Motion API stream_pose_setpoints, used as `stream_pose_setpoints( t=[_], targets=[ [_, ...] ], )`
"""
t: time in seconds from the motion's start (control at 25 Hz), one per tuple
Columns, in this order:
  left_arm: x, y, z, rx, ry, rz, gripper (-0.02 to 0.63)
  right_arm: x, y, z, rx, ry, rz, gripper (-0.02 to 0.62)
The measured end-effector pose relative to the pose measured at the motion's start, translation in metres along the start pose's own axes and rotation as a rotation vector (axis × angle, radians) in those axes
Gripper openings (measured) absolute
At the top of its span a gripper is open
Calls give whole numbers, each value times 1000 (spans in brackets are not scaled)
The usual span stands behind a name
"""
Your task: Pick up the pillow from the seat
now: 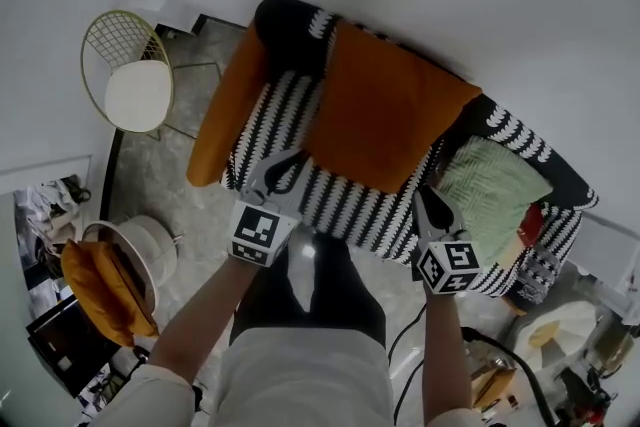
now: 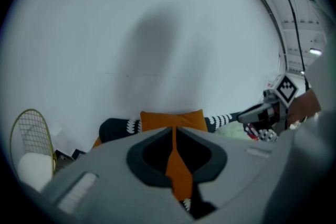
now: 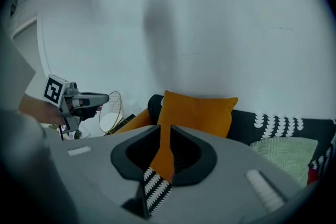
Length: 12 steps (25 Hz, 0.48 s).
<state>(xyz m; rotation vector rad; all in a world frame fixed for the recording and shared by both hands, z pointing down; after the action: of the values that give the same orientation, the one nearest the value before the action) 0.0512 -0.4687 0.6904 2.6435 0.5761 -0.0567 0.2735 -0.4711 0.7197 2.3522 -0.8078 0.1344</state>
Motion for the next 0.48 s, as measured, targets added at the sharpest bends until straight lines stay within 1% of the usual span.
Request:
stream_pose_setpoints(
  t=[0.32,0.48],
  targets=[
    [-12,47,-43,-38,-13,5,31,45,41,-24,-6,28,-28,116],
    [-17,69,-66,-55,-20,-4,48,61,58,-38,-12,35,-36,149]
  ],
)
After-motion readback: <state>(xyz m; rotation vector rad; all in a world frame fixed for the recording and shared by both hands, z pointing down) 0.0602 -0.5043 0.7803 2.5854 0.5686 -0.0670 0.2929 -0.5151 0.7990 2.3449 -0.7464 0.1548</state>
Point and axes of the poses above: the fingertips, and each gripper's own axes: y forward along the fingers, x to its right, z out of its top, the point moved 1 cm from there along -y, backward along the fingers, and after that the axes turned 5 degrees about x, right-handed, at the moved point
